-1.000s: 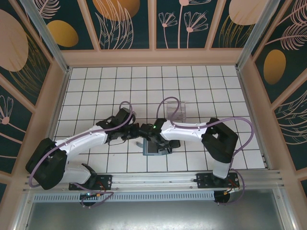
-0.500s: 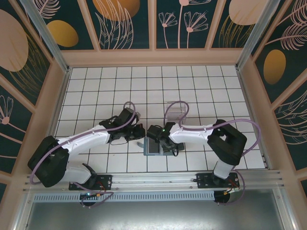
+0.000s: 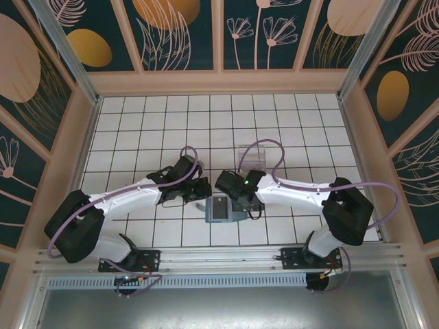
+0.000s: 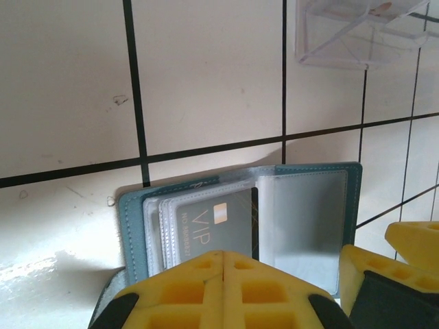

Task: Take the credit cards out of the card holder

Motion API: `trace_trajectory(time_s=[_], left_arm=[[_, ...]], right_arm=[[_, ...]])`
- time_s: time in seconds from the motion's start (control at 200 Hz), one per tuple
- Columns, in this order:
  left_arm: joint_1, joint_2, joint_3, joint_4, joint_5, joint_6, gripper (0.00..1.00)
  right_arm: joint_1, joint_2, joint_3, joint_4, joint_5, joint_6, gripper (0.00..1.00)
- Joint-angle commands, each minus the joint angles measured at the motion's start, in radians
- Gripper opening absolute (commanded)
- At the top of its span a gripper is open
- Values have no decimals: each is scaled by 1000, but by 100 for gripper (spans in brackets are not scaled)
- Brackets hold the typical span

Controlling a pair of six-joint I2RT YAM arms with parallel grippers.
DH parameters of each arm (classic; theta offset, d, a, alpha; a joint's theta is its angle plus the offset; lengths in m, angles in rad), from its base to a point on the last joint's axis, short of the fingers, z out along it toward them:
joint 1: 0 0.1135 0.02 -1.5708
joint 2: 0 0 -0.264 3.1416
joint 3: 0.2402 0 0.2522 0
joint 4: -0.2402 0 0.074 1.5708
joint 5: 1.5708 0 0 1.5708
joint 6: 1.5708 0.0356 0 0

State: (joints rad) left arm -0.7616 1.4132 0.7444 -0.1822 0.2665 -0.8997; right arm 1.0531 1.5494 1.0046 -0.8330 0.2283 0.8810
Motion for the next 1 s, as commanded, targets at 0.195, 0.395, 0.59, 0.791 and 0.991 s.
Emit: trace_trajectory(time_s=[0.195, 0.395, 0.59, 0.791, 0.991], left_arm=[[-4, -10, -67, 106, 56, -45, 5], [-7, -13, -79, 114, 73, -48, 5], [-11, 10, -66, 113, 89, -42, 5], [-29, 55, -51, 105, 109, -42, 5], [-42, 90, -35, 66, 105, -22, 5]], right_arm=[[-41, -51, 46, 148, -148, -1, 50], [-139, -141, -122, 445, -392, 26, 41], [-196, -176, -243, 642, -535, 26, 35], [-206, -118, -268, 696, -597, 6, 33], [-206, -55, -267, 687, -596, -23, 31]])
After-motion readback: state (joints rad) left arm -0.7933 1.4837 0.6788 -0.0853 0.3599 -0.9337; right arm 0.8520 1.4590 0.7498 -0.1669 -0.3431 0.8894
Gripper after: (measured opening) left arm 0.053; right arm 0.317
